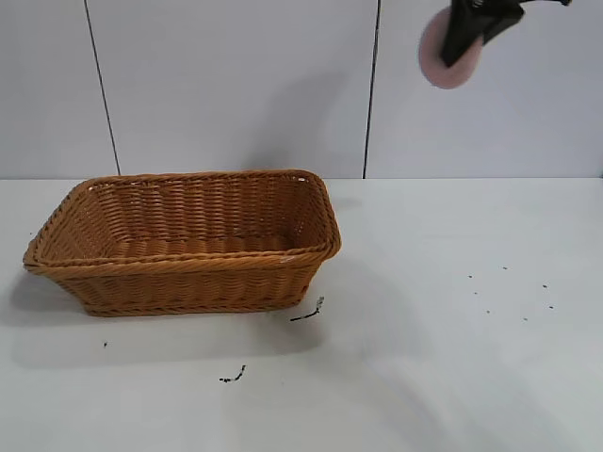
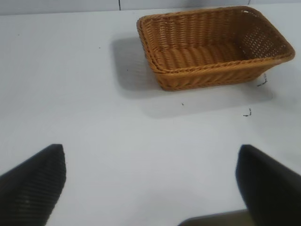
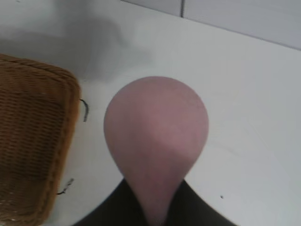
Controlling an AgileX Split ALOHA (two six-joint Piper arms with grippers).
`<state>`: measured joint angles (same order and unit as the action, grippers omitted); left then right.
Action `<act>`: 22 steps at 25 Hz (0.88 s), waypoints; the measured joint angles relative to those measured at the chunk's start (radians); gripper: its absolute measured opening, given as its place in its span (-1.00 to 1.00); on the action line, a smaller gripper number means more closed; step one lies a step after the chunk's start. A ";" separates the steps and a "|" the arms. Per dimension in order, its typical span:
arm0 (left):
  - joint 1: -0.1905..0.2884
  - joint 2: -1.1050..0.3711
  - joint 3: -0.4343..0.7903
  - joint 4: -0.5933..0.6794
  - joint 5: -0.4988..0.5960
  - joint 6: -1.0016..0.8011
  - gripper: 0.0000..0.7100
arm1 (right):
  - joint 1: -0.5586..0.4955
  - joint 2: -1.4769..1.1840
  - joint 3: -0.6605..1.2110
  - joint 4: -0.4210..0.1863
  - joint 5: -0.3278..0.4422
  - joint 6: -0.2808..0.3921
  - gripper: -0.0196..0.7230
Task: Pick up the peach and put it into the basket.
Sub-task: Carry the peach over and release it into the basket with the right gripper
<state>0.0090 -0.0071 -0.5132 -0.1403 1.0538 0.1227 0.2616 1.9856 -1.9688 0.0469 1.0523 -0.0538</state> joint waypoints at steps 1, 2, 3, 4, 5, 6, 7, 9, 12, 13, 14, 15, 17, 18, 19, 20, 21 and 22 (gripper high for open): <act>0.000 0.000 0.000 0.000 0.000 0.000 0.96 | 0.032 0.000 -0.003 0.001 -0.010 0.000 -0.97; 0.000 0.000 0.000 0.000 0.000 0.000 0.96 | 0.059 0.000 -0.004 0.001 -0.016 0.000 -0.97; 0.000 0.000 0.000 0.000 0.000 0.000 0.96 | 0.091 0.002 -0.004 0.003 -0.021 0.000 -0.97; 0.000 0.000 0.000 0.000 0.000 0.000 0.96 | 0.122 0.005 -0.004 0.003 -0.031 0.000 -0.97; 0.000 0.000 0.000 0.000 0.000 0.000 0.96 | 0.152 0.010 -0.004 0.003 -0.039 0.000 -0.97; 0.000 0.000 0.000 0.000 0.000 0.000 0.96 | 0.175 0.017 -0.004 0.003 -0.052 0.000 -0.97; 0.000 0.000 0.000 0.000 0.000 0.000 0.96 | 0.203 0.024 -0.004 0.004 -0.064 0.000 -0.97; 0.000 0.000 0.000 0.000 0.000 0.000 0.96 | 0.251 0.045 -0.004 0.004 -0.093 0.000 -0.97; 0.000 0.000 0.000 0.000 0.000 0.000 0.96 | 0.316 0.090 -0.004 0.008 -0.138 0.000 -0.97; 0.000 0.000 0.000 0.000 0.000 0.000 0.96 | 0.331 0.108 -0.004 0.008 -0.154 0.000 -0.97; 0.000 0.000 0.000 0.000 0.000 0.000 0.96 | 0.346 0.125 -0.004 0.008 -0.170 0.000 -0.97; 0.000 0.000 0.000 0.000 0.000 0.000 0.96 | 0.358 0.146 -0.004 0.008 -0.190 0.001 -0.97; 0.000 0.000 0.000 0.000 0.000 0.000 0.96 | 0.374 0.191 -0.004 0.011 -0.232 0.003 -0.97; 0.000 0.000 0.000 0.000 0.000 0.000 0.96 | 0.378 0.212 -0.004 0.011 -0.255 0.003 -0.97; 0.000 0.000 0.000 0.000 0.000 0.000 0.96 | 0.382 0.236 -0.004 0.012 -0.277 0.003 -0.97; 0.000 0.000 0.000 0.000 0.000 0.000 0.96 | 0.381 0.262 -0.004 0.015 -0.298 0.003 -0.97; 0.000 0.000 0.000 0.000 0.000 0.000 0.96 | 0.381 0.283 -0.004 0.015 -0.316 0.003 -0.97; 0.000 0.000 0.000 0.000 0.000 0.000 0.96 | 0.381 0.306 -0.004 0.015 -0.334 0.003 -0.97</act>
<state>0.0090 -0.0071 -0.5132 -0.1403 1.0538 0.1227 0.6430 2.2918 -1.9730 0.0620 0.7183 -0.0504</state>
